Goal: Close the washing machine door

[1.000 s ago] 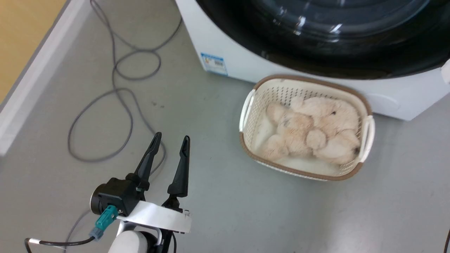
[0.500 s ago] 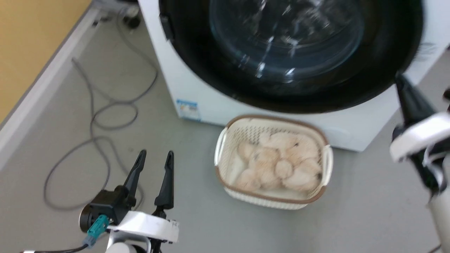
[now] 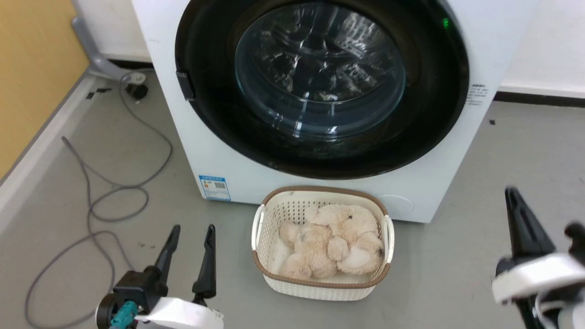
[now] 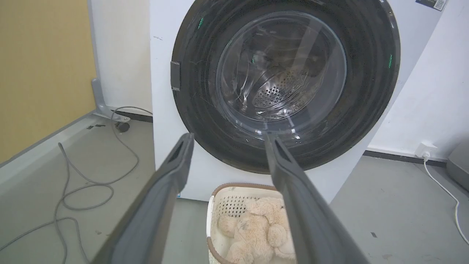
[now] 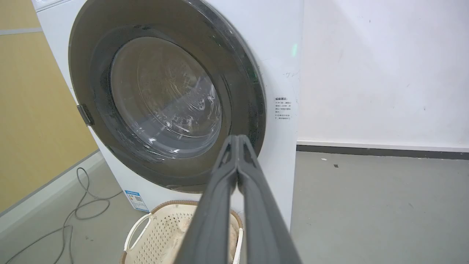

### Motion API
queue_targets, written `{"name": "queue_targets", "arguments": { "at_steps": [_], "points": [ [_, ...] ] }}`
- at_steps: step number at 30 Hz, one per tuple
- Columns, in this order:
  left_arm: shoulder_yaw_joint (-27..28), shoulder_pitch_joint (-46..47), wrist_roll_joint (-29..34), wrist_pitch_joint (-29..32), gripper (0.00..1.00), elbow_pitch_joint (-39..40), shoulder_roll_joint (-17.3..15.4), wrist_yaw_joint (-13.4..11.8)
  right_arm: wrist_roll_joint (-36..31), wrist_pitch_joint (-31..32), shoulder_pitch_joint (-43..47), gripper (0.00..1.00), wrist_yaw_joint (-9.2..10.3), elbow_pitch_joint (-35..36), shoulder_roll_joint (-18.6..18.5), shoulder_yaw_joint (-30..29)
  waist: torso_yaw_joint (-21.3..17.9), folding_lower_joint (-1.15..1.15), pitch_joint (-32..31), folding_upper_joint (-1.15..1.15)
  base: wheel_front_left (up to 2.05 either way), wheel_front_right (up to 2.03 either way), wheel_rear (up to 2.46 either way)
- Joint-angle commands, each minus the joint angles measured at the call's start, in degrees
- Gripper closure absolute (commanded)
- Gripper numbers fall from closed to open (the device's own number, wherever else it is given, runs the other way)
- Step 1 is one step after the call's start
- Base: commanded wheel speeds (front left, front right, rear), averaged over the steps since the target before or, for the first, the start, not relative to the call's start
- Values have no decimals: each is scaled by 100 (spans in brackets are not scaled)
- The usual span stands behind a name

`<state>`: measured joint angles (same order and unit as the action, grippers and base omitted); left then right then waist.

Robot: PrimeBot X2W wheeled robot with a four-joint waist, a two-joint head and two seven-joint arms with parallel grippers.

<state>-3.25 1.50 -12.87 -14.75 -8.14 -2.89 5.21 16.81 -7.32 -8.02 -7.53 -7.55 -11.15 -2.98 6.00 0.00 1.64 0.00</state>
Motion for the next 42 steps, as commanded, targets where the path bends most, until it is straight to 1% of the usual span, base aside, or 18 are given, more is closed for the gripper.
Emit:
{"name": "queue_targets", "arguments": {
  "at_steps": [1, 3, 4, 5, 9, 16, 25, 29, 30, 42],
  "points": [
    [-22, -106, 59, -25, 0, -57, -24, -4, -86, 42, 291, 100, 4, 198, 150, -87, -50, 0, -66, 0, 0, 0, 0],
    [-52, -130, 90, -25, 0, -117, -34, 2, -136, 145, 562, 100, 4, 371, 314, -182, -63, 0, -111, 0, 0, 0, 0],
    [-62, -145, 98, -25, 0, -144, -35, 3, -164, 193, 678, 67, 4, 437, 383, -228, -71, 0, -134, 0, 0, 0, 0],
    [-74, -161, 107, -25, 0, -181, -38, 0, -208, 219, 774, 0, 4, 500, 434, -264, -80, 0, -148, 0, 0, 0, 0],
    [-156, -200, 225, 19, 0, -354, -94, -61, -434, 220, 1081, 0, 4, 628, 529, -304, -91, 0, -221, 0, 0, 0, 0],
    [-232, -246, 252, 12, 0, -459, -97, -112, -519, 99, 1462, 0, 4, 662, 656, -408, -38, 0, -299, 0, 0, 0, 0],
    [-274, -261, 294, -5, 0, -452, -111, -217, -557, -41, 1549, 0, 4, 528, 719, -331, 25, 0, -302, 0, 0, 0, 0],
    [-316, -269, 326, -10, 0, -437, -141, -219, -556, -74, 1542, 0, 4, 489, 718, -297, 41, 0, -290, 0, 0, 0, 0],
    [-314, -183, 281, 19, 100, -450, -125, -208, -526, -32, 1459, 100, 0, 501, 697, -307, 40, 0, -291, 0, 0, 0, 0],
    [-269, -181, 345, 125, 100, -359, -112, -231, -609, 27, 1409, 100, 0, 520, 706, -265, -7, 0, -282, 0, 0, 0, 0]
  ]
}}
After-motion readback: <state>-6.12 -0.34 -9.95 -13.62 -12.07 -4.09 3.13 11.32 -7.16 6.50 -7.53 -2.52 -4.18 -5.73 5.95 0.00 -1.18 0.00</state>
